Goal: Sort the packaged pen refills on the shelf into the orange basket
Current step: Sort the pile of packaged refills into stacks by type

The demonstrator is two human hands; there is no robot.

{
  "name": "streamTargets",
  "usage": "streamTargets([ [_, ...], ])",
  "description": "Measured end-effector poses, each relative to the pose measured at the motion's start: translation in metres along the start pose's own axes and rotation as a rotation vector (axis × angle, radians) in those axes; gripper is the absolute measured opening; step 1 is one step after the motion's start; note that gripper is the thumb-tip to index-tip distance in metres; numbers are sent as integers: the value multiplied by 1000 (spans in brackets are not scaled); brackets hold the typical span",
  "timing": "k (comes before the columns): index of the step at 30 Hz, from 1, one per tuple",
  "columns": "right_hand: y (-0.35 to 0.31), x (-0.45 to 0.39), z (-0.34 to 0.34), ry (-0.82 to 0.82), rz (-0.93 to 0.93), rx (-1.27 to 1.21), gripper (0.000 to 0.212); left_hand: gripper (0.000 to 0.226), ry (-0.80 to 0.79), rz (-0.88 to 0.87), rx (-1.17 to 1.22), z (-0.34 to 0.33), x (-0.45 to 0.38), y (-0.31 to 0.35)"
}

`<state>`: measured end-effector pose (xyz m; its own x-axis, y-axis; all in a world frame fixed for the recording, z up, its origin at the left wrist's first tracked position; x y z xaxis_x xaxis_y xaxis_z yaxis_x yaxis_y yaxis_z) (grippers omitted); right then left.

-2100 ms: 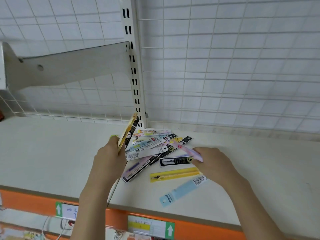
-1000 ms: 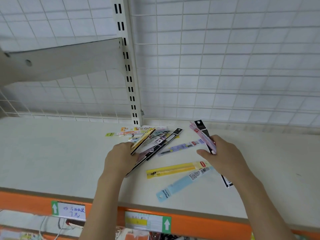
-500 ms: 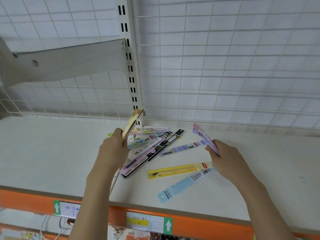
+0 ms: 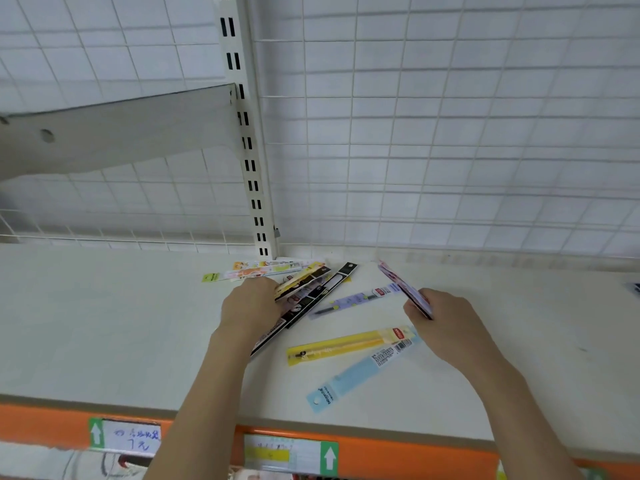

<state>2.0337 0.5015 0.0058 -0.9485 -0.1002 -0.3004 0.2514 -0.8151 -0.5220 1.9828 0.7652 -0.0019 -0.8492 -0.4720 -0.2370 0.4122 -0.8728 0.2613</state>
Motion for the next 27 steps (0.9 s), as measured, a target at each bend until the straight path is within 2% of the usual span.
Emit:
streamTargets([
  [5,-9,2,-4,-44,38,6,39,25,67,-18,-27,16,8,-4],
  [7,-13,4,-9,-96,68,11,30,19,130,4,15,24,9,-10],
  [9,-18,8,-17,-179,89,-15,12,19,169,55,88,28,10,-19],
  [13,-26,17,-35,-318,136,16,28,15,211,131,231,31,21,-30],
  [17,-33,16,-35,-241,178,-22,14,20,242,132,284,28,33,-34],
  [27,-29,4,16,18,152,-113,16,27,284,152,353,28,37,-31],
])
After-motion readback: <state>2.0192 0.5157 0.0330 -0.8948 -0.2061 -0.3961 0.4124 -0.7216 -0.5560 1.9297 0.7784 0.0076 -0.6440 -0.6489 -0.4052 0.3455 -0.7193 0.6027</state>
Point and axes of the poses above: each hand's wrist, its own x-axis away from the middle knuckle, its own z-axis out of the back of the hand, y = z × x, the point moved 5 cm from there along -x, towards the middle knuckle, and after that the axes turned 15 degrees about y, right-handed, at the moved point
